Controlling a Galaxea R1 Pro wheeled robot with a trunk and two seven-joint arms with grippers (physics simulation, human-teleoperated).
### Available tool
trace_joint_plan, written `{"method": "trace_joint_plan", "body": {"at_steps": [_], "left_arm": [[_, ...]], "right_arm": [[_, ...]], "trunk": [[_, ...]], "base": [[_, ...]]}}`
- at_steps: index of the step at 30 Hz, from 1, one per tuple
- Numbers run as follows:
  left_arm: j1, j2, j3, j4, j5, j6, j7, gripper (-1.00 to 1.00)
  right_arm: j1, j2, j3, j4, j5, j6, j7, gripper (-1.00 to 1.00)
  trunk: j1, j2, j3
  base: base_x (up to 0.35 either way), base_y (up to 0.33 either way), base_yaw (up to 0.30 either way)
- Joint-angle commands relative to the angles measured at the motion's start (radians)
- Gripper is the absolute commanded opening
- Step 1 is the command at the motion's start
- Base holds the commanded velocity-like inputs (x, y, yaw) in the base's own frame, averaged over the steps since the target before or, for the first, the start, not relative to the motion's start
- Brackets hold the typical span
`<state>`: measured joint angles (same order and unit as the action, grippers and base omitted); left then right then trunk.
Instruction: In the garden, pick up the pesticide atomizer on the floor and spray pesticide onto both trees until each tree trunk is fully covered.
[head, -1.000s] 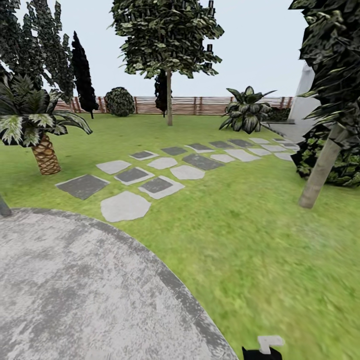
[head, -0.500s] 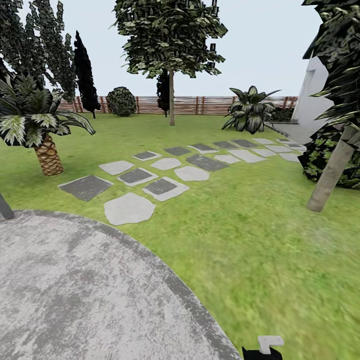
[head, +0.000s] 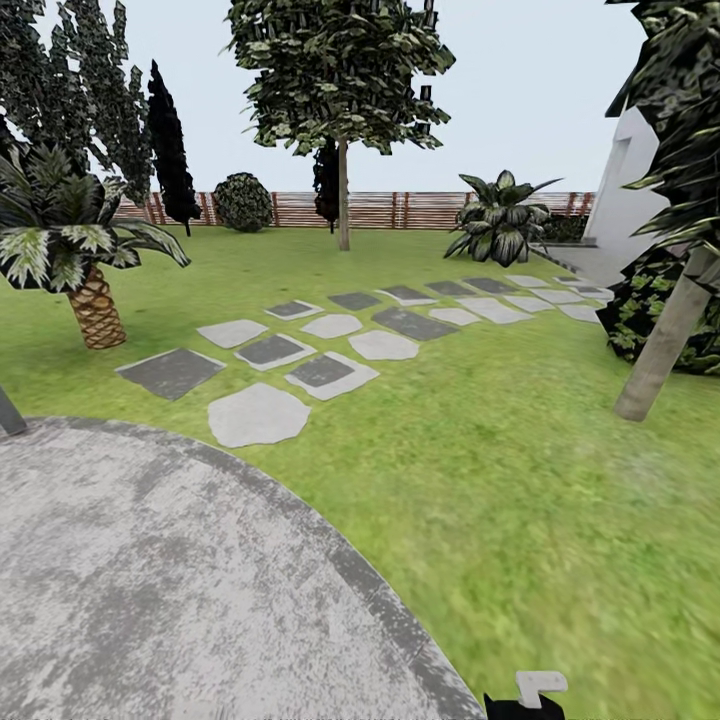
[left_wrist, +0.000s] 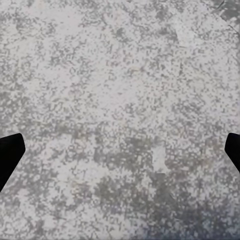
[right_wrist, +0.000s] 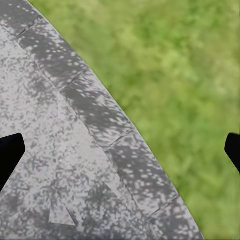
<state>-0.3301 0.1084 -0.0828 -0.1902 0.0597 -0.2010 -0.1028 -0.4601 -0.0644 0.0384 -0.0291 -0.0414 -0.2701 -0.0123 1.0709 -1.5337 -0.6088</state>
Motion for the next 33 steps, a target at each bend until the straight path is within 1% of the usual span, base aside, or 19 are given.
{"method": "trace_joint_plan", "body": {"at_steps": [1, 14, 33], "left_arm": [[0.000, 0.000, 0.000, 0.000, 0.000, 0.000, 0.000, 1.00], [0.000, -0.002, 0.000, 0.000, -0.007, 0.000, -0.001, 1.00], [0.000, -0.003, 0.000, 0.000, -0.008, 0.000, -0.001, 1.00]], "right_arm": [[0.000, 0.000, 0.000, 0.000, 0.000, 0.000, 0.000, 1.00], [0.000, 0.000, 0.000, 0.000, 0.000, 0.000, 0.000, 1.00], [0.000, 0.000, 0.000, 0.000, 0.000, -0.001, 0.000, 1.00]], "trunk": [[0.004, -0.007, -0.004], [0.054, -0.098, -0.062], [0.127, -0.231, -0.151]], "base": [[0.000, 0.000, 0.000], [0.000, 0.000, 0.000], [0.000, 0.000, 0.000]]}}
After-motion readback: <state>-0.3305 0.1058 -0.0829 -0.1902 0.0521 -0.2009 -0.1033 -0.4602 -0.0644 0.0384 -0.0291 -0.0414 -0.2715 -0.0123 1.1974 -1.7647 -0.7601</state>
